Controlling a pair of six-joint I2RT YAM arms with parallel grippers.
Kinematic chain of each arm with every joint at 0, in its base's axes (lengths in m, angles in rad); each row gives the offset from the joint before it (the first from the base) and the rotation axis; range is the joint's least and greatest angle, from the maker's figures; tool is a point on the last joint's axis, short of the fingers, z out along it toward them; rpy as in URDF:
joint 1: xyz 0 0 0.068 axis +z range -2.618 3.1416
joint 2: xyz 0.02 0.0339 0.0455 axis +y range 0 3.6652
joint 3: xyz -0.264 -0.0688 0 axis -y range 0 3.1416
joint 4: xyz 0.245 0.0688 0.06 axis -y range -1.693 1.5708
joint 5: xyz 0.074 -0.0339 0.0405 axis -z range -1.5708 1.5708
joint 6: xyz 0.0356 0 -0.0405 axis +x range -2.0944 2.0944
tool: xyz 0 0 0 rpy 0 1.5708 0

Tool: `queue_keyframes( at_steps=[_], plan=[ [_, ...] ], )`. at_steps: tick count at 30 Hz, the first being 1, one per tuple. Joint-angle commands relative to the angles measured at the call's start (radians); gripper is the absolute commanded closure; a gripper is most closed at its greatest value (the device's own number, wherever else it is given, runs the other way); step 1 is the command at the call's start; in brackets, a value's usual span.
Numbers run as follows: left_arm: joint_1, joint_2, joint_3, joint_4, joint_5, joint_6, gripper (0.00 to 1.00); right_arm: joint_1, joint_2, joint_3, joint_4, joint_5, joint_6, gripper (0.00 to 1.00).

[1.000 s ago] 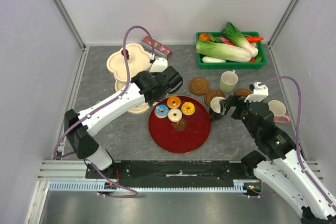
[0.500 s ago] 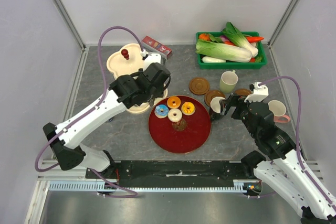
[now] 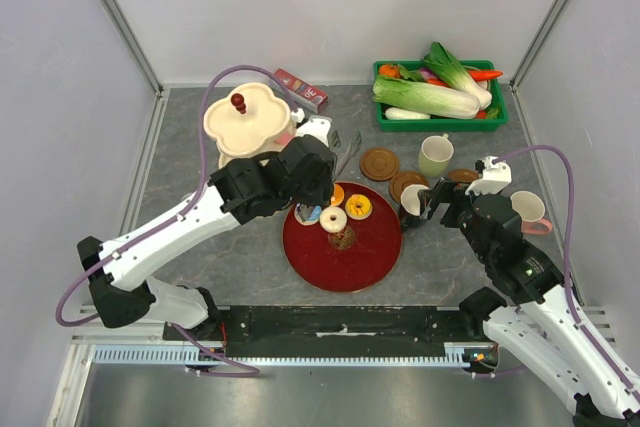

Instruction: Serve the afternoon tea

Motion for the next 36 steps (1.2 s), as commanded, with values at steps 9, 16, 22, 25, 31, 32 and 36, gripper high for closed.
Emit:
queue_keyframes(
  at_steps=[9,16,22,25,31,32,36],
  plan=[
    [-0.084,-0.014,-0.104,-0.086,0.111,-0.064,0.48,0.000,-0.008,-0.002,0.017,0.015,0.008,0.02],
    [-0.112,0.004,-0.149,-0.065,0.116,-0.026,0.48,0.000,0.001,-0.002,0.015,0.014,0.006,0.02],
    [-0.110,0.110,-0.104,-0.054,0.128,0.006,0.47,0.002,-0.007,-0.002,0.015,0.014,0.006,0.02],
    [-0.110,0.147,-0.084,-0.054,0.122,0.019,0.46,0.002,-0.007,-0.002,0.017,0.014,0.008,0.02],
    [-0.110,0.183,-0.057,-0.040,0.136,0.034,0.44,0.002,-0.010,-0.004,0.017,0.011,0.008,0.02],
    [-0.110,0.186,-0.055,-0.040,0.139,0.039,0.44,0.000,-0.010,-0.004,0.017,0.012,0.006,0.02],
    [-0.110,0.211,-0.049,-0.042,0.143,0.049,0.44,0.002,-0.008,-0.004,0.015,0.011,0.008,0.02]
  ],
)
